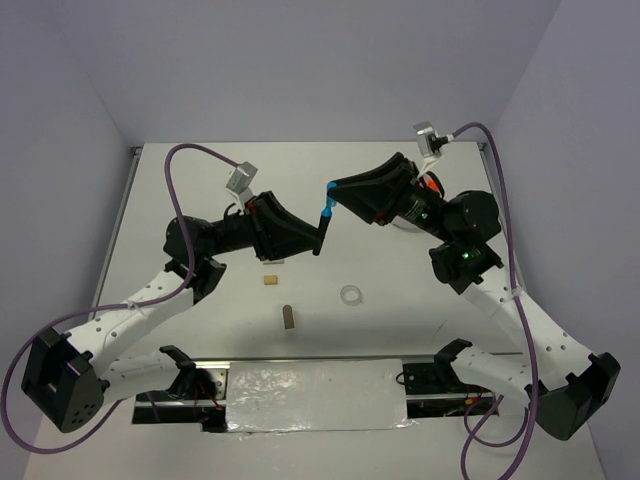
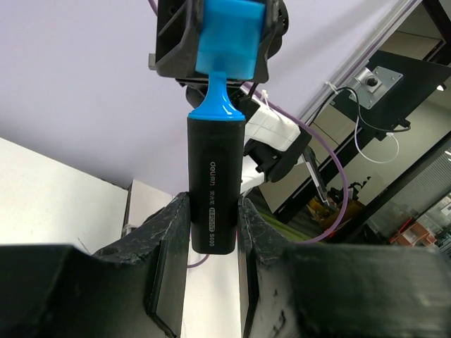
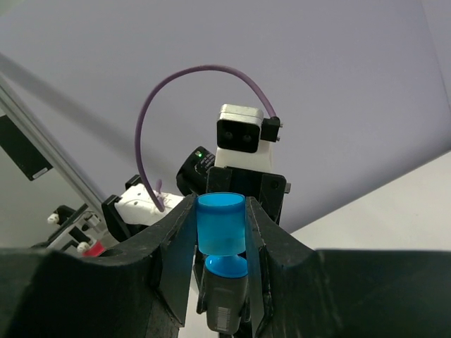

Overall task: Sort the stationery into containers
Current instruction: Close the pen cap on the pen.

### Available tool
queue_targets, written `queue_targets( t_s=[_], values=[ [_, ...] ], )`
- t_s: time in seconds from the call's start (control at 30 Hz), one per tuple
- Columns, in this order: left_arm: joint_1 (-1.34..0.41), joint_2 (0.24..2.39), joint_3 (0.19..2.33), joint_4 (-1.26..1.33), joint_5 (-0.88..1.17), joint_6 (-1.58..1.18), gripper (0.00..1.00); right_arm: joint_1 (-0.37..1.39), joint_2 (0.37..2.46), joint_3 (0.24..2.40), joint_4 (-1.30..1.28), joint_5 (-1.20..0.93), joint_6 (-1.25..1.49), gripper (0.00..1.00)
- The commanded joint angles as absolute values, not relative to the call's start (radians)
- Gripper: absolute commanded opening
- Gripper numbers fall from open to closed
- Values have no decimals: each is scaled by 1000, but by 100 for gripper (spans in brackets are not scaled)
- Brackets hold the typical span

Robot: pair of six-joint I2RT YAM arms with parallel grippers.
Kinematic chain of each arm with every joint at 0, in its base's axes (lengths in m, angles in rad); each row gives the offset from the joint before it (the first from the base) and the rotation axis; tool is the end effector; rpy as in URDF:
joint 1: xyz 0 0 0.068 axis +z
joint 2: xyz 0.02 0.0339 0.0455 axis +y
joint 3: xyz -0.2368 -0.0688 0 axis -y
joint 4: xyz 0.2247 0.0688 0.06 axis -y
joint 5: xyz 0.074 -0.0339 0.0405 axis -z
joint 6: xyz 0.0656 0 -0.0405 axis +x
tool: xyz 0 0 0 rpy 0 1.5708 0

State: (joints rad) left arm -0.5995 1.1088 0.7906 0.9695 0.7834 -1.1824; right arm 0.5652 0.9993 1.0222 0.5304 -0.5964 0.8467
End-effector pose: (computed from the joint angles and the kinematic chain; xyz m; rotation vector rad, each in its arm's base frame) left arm 0.1741 -0.1750 0.3852 0.5336 1.2488 -1.9087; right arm 0.1697 0.1513 0.4452 -0.4482 1.1801 1.5447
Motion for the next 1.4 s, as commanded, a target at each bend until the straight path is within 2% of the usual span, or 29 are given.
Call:
queue_targets(
  t_s=[0.0, 0.2, 0.4, 0.57, 0.77, 0.93, 1.07, 1.17, 1.37],
  values=[
    [-604, 1083, 795, 1065, 764, -1183, 0, 583, 974, 1012, 563, -583, 838, 27],
    [-603, 1078, 798, 1072, 744, -1186, 0, 606, 970, 990, 571, -563, 828, 28],
    [-604, 1071, 818, 1023, 684, -1140, 0, 621, 951, 940, 604, -538, 825, 33],
    [-604, 1046, 841, 945, 621, -1068, 0, 643, 934, 922, 604, -508, 816, 41],
    [-603, 1052, 890, 888, 604, -999, 0, 683, 934, 899, 630, -486, 844, 43],
    [-603, 1089, 936, 850, 678, -963, 0, 690, 928, 902, 608, -477, 833, 55],
    [-603, 1066, 953, 680, 631, -823, 0, 692, 910, 949, 496, -446, 735, 61],
    [-621, 1026, 1014, 469, 510, -674, 0, 698, 913, 1018, 263, -361, 617, 69],
    [-663, 999, 1103, 261, 301, -464, 0, 765, 940, 1166, 26, -143, 459, 71]
  ],
)
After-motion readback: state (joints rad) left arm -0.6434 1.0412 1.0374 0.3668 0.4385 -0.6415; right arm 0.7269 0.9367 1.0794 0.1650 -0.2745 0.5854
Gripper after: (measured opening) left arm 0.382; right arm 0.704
